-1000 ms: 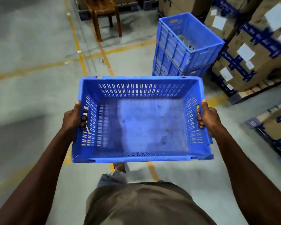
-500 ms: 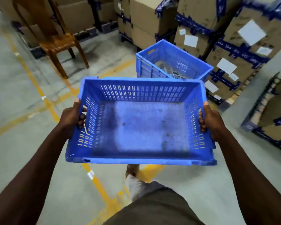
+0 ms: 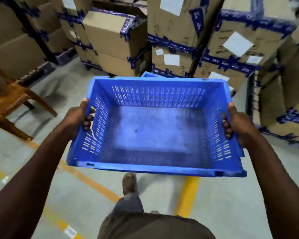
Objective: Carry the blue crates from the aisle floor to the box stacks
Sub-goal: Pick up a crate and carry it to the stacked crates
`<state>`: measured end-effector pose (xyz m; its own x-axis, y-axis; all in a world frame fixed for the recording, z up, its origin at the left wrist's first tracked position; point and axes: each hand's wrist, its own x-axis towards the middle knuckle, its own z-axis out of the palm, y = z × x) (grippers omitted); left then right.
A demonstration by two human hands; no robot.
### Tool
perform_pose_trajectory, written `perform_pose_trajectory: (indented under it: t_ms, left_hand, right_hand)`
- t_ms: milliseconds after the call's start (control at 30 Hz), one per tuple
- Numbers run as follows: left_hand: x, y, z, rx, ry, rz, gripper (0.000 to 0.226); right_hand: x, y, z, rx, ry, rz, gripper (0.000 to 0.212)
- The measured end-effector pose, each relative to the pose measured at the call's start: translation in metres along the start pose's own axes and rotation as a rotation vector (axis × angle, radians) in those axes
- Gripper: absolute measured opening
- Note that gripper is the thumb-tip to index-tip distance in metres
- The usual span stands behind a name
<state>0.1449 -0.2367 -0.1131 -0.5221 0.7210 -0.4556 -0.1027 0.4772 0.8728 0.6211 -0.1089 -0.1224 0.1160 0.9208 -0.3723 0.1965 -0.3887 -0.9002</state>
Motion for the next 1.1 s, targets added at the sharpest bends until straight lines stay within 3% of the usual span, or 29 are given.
perform_pose_trajectory:
  t_ms: [267, 600, 1100]
  left_hand:
    - [0.184, 0.095, 0.055, 0.105, -0.242, 0.042, 0.052]
    - [0.319, 0.179, 0.143, 0.213, -0.406, 0.061, 0.054]
    - [0.356, 0.161, 0.192, 0.237, -0.439, -0.042, 0.055]
  right_hand:
    - [0.091, -0.045, 0.051, 0.054, 0.182, 0.043, 0.055]
    - [0.183, -0.090, 0.056, 0.084, 0.300, 0.135, 0.057]
    - [0.236, -0.051, 0.042, 0.052, 0.309, 0.258, 0.057]
